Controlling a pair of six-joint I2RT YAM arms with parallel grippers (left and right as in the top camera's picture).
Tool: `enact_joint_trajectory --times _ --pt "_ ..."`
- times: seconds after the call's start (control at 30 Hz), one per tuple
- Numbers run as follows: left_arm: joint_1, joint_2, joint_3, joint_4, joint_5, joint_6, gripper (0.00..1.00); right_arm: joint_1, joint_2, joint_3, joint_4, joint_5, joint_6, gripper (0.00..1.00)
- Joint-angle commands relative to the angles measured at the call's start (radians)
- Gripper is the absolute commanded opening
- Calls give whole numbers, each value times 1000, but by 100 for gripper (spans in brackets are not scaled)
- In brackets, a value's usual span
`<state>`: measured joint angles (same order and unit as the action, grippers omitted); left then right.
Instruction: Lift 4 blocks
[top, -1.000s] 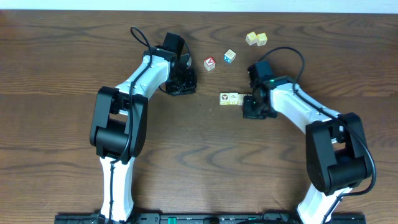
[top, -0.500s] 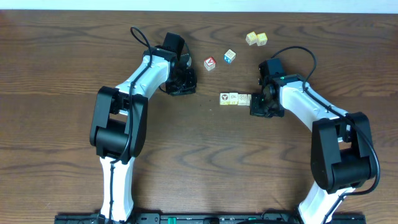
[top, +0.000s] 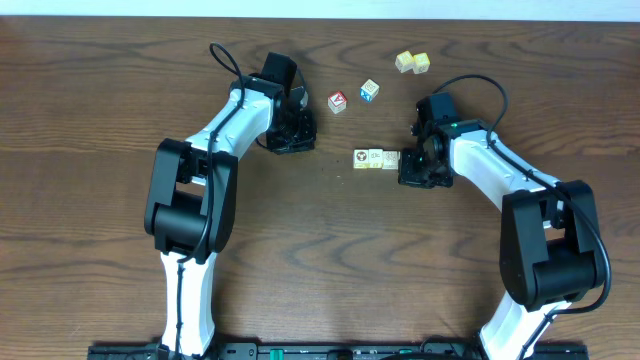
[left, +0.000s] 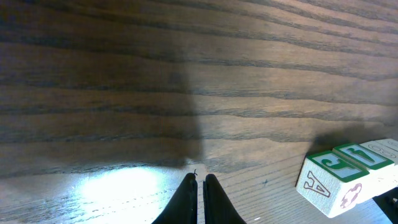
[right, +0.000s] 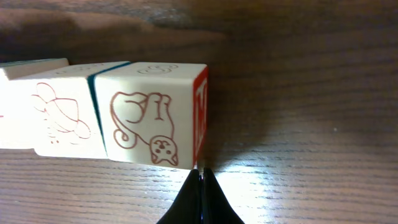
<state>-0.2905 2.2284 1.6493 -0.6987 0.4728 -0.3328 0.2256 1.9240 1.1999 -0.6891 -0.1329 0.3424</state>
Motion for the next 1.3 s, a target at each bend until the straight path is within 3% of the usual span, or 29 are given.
enact_joint_trajectory --times 0.0,1.27 --pt "3 -12 -7 -3 2 14 7 -2 6 21 10 -13 -26 1" --pt "3 -12 -7 -3 2 14 7 15 9 21 72 -7 -51 1"
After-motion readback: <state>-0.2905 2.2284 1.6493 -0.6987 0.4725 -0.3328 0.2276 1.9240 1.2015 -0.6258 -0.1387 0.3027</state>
